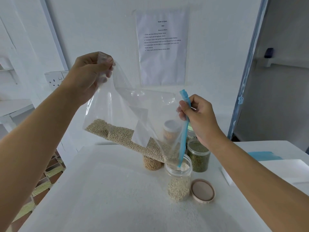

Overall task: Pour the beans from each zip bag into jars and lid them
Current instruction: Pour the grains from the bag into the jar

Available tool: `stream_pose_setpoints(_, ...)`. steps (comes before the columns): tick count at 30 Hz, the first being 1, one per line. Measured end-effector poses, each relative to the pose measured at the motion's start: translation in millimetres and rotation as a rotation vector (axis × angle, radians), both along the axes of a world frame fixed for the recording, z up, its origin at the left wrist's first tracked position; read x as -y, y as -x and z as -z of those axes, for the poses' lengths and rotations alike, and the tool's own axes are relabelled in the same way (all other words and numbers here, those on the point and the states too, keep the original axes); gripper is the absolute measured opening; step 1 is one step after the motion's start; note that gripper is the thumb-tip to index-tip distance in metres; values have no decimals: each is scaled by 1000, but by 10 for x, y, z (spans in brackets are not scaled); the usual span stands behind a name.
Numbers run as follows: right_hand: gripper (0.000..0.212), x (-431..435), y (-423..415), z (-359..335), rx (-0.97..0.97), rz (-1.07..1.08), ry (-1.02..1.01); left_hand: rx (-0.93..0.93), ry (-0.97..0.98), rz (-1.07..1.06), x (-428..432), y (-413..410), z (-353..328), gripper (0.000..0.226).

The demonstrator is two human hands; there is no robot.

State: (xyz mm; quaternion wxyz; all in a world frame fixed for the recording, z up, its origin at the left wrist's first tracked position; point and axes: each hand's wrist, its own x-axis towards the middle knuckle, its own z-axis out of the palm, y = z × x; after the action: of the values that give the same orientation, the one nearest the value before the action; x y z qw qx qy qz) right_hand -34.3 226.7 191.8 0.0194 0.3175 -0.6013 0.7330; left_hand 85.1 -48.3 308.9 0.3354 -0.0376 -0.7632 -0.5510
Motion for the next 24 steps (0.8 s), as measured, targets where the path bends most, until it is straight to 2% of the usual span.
stream_pose_setpoints(24,23,38,-24,5,-12,24,-17,-8,3,-16,6,3,-36,14)
